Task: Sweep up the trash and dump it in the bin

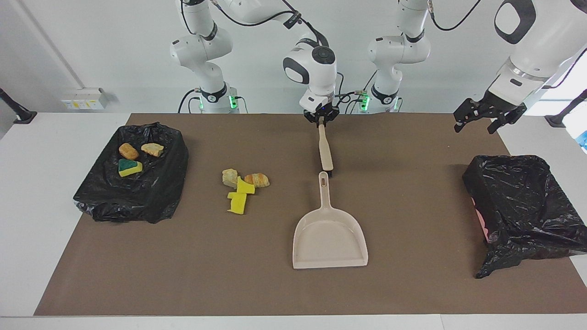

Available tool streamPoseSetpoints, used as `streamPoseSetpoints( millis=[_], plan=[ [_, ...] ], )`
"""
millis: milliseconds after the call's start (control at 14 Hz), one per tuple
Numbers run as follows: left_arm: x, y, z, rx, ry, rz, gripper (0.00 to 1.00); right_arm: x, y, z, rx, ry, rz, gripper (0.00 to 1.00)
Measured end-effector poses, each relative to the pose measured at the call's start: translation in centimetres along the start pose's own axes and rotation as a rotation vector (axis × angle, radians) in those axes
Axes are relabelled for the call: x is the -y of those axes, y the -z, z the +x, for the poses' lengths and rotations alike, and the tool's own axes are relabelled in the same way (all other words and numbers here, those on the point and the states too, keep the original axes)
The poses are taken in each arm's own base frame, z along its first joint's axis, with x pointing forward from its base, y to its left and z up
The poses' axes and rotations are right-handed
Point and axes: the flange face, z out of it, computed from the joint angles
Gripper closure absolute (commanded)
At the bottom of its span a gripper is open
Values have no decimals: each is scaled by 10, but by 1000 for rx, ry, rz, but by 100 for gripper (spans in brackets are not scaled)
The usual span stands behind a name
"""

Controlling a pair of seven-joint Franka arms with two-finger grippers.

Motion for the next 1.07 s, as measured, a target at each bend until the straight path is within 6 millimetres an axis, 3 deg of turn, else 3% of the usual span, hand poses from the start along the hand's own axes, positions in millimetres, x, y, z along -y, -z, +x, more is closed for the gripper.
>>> streamPoseSetpoints(
  millis=[215, 358, 573, 717, 860, 1075],
  plan=[
    [0, 0, 0, 0, 0, 0, 0, -30, 65, 34, 10, -62, -51, 100],
    [0, 0, 0, 4, -1, 0, 0, -59, 104, 37, 18, -55, -99, 100],
    [-11, 0, -1, 13, -19, -1, 0, -110, 143, 41, 47, -27, -162, 100],
    [-24, 1, 0, 11, -43, 0, 0, -155, 157, 58, 82, -2, -176, 100],
    [-47, -2, 1, 4, -85, 1, 0, -203, 158, 83, 106, 7, -163, 100],
    [-103, -35, 7, -21, -162, 4, 0, -272, 145, 117, 114, 23, -192, 100]
  ],
)
